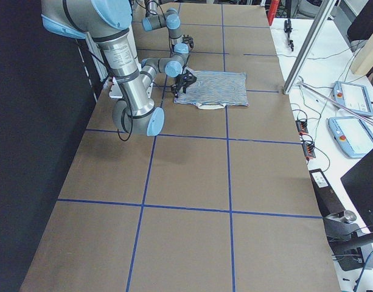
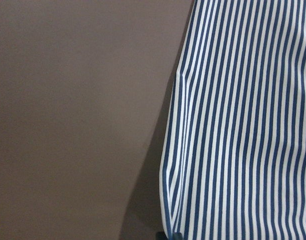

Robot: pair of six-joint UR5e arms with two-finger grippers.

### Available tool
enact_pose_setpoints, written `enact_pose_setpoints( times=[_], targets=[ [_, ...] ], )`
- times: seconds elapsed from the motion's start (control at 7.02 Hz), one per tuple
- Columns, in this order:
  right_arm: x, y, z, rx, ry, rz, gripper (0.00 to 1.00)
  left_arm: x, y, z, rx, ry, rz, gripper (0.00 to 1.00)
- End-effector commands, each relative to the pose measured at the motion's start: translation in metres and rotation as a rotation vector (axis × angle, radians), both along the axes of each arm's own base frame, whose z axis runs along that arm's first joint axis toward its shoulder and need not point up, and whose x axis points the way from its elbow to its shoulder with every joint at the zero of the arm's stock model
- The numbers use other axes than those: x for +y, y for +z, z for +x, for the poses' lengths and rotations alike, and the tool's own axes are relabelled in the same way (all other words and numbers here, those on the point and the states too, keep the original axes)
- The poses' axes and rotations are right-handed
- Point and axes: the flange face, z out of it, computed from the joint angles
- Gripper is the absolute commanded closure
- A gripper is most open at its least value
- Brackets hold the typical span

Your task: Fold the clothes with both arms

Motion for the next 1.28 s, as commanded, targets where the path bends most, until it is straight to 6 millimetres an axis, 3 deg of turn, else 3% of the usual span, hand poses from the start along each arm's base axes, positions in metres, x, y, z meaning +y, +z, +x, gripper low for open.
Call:
enact_pose_setpoints(
  times=[0.0, 0.29, 1.14],
  targets=[
    [-0.002, -0.002, 0.001, -0.003, 0.003, 0.001, 1.0, 0.0, -0.001, 0.0, 0.001, 0.0, 0.001, 1.0],
    [-0.004, -0.014, 0.003, -0.024, 0.009, 0.012, 1.0, -0.001, 0.001, 0.0, -0.002, -0.002, 0.0, 1.0],
    [-0.006, -0.016, 0.005, -0.029, 0.018, 0.033, 1.0, -0.001, 0.0, 0.0, 0.001, -0.004, 0.003, 1.0]
  ],
)
